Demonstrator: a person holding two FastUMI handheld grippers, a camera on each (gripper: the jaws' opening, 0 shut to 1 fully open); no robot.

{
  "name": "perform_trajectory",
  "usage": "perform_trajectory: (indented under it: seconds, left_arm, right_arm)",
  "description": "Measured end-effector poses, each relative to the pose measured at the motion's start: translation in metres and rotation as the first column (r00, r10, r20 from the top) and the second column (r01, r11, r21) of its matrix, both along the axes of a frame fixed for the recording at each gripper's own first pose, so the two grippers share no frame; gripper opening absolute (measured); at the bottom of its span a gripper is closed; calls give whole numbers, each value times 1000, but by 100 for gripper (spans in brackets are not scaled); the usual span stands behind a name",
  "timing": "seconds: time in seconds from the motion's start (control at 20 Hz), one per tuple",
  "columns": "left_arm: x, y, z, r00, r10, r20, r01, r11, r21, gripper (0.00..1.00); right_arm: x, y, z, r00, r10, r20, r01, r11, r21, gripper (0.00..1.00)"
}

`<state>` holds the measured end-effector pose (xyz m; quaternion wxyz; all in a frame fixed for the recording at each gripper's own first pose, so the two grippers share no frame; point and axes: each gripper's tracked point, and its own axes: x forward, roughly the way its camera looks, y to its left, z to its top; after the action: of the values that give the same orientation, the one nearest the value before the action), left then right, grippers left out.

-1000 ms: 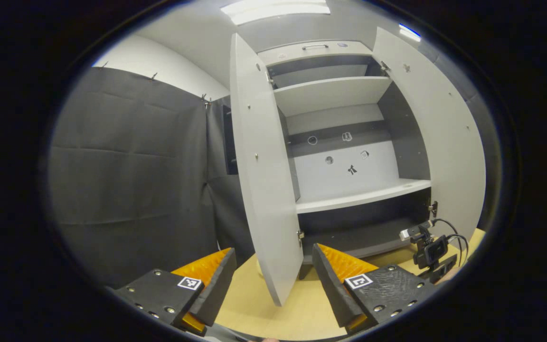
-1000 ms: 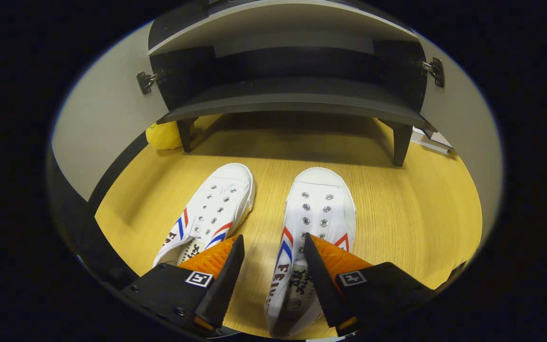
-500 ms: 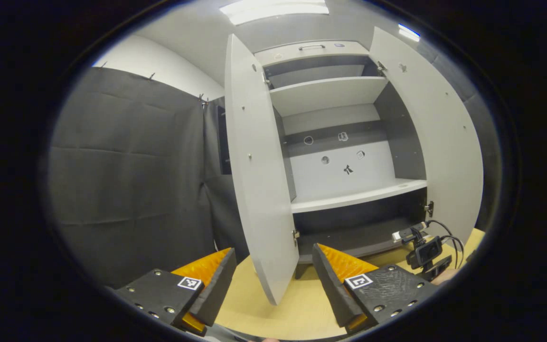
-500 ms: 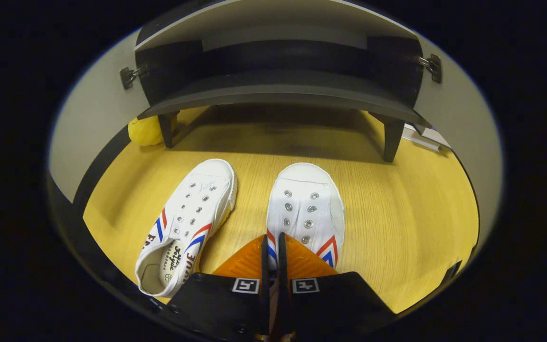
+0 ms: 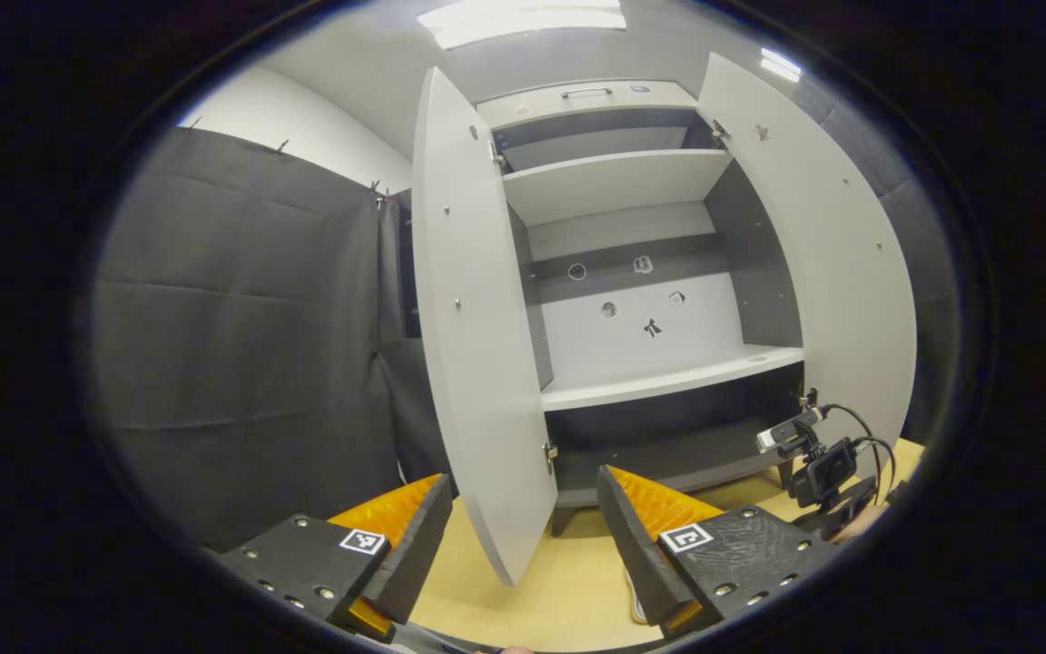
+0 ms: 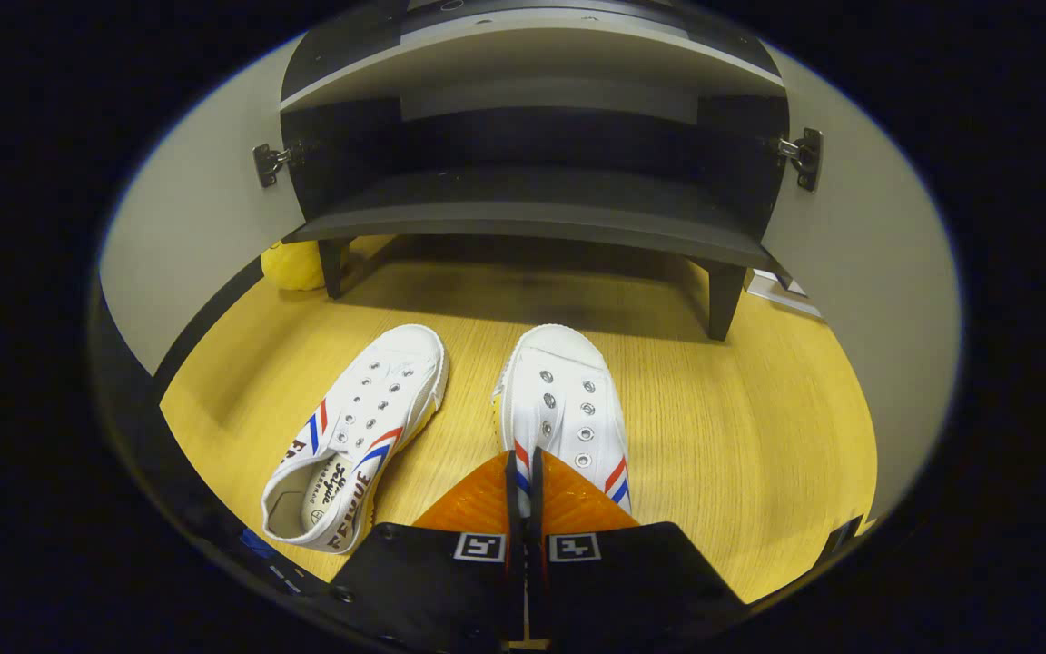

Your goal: Grab one shoe with the right hand and put it into the shoe cabinet, grab the other shoe with the left hand and put it into the shoe cabinet; then close the right door with the right hand and the left door with the left hand.

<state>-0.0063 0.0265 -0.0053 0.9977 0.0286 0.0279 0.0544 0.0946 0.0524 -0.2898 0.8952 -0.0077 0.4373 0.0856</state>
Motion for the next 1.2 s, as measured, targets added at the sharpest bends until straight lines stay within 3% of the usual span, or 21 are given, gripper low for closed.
perform_trajectory:
  seconds: [0.75,1.2]
  left_arm:
    - [11,-21,5,998,-60,31,61,998,-33,94]
    - [25,-26,-1,997,-76,28,78,996,-47,94]
  right_arm:
    - [37,-4,166,969,-83,235,40,982,185,0]
    - [81,-5,294,896,-118,427,5,966,258,3]
